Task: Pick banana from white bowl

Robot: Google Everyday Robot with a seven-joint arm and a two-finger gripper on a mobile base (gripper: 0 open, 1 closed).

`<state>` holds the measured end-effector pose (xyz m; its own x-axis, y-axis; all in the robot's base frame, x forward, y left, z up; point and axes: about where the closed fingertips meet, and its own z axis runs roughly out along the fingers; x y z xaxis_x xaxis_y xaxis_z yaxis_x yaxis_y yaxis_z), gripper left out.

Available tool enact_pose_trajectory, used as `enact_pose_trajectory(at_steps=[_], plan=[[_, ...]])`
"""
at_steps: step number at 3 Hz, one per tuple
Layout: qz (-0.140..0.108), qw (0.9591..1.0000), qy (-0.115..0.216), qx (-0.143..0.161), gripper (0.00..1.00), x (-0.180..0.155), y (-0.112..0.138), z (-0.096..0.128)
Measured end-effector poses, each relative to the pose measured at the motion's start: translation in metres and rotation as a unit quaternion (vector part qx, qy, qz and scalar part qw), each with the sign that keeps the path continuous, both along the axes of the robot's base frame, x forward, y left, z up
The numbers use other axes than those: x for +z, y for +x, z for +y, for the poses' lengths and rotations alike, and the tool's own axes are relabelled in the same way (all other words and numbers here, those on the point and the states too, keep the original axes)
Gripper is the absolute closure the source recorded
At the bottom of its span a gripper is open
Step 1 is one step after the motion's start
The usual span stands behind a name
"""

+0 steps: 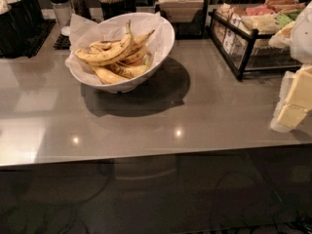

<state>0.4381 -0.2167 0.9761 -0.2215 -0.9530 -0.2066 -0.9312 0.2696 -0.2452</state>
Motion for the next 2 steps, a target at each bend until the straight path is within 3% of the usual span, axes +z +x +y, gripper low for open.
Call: enact_pose_trajectory(at_steps=[1, 2], plan=[[0.000, 1.0000, 0.000, 0.000, 0.00, 0.000, 0.000, 0.000], [-0.013, 0.9994, 0.011, 0.029, 0.00, 0.007, 0.012, 0.012]])
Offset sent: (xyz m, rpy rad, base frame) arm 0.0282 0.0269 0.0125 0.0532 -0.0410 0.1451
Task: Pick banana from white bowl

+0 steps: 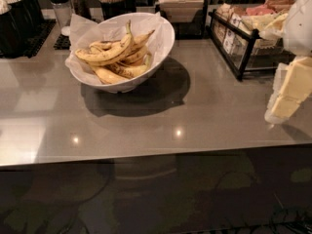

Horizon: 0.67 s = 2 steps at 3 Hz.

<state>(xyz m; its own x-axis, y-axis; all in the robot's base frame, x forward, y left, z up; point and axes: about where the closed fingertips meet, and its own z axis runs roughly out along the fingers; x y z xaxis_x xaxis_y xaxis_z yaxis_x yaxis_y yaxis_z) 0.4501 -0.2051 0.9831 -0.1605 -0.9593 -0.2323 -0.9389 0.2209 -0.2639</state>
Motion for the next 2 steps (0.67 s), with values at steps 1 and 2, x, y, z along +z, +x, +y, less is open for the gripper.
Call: enact_pose_trajectory(at_steps=[1, 2], plan=[[-0.008, 0.9981, 0.021, 0.057, 0.00, 0.007, 0.024, 0.025], [-0.008, 0.9923, 0.048, 0.114, 0.00, 0.011, 0.050, 0.052]])
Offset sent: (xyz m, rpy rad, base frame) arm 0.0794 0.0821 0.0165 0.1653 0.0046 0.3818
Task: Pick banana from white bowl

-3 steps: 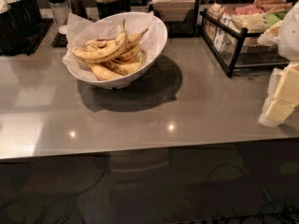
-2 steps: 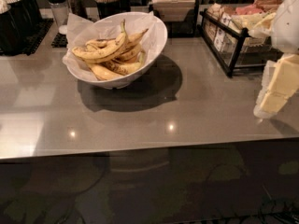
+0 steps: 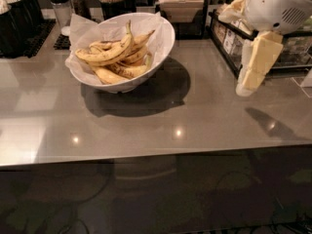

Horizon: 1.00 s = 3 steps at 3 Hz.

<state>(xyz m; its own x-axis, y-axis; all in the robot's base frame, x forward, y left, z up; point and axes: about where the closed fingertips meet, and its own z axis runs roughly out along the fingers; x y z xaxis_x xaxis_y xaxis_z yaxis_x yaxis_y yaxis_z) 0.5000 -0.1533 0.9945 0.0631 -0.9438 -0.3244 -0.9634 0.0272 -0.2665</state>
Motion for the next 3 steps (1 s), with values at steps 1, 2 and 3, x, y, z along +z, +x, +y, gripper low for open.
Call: enact_pose_trajectory(at_steps=[1, 2, 3], plan=[[0.002, 0.9982, 0.033, 0.050, 0.00, 0.004, 0.028, 0.026], [0.008, 0.9935, 0.066, 0.092, 0.00, 0.005, 0.053, 0.056], [-0.001, 0.9935, 0.070, 0.089, 0.00, 0.007, 0.058, 0.058]])
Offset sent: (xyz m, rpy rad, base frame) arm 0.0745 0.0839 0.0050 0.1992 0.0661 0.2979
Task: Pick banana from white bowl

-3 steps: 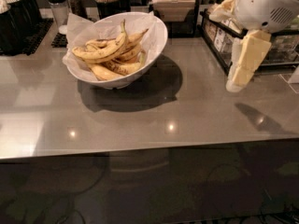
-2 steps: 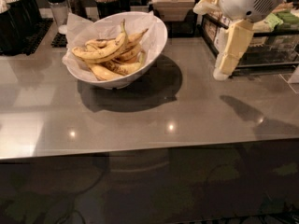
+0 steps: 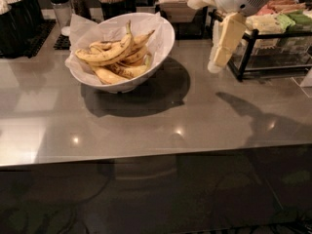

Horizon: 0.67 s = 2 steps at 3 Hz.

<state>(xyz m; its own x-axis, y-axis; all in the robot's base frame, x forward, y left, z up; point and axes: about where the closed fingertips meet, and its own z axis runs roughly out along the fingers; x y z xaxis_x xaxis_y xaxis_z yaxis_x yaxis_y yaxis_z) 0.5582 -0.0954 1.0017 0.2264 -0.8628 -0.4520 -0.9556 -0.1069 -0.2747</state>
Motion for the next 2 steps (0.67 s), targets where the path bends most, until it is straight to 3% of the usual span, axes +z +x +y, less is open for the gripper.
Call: enact_pose_trajectory(at_steps=[1, 2], plan=[[-0.003, 0.9999, 0.011, -0.006, 0.00, -0.001, 0.001, 0.000], [0.009, 0.9987, 0.050, 0.007, 0.00, -0.016, 0.015, 0.020]])
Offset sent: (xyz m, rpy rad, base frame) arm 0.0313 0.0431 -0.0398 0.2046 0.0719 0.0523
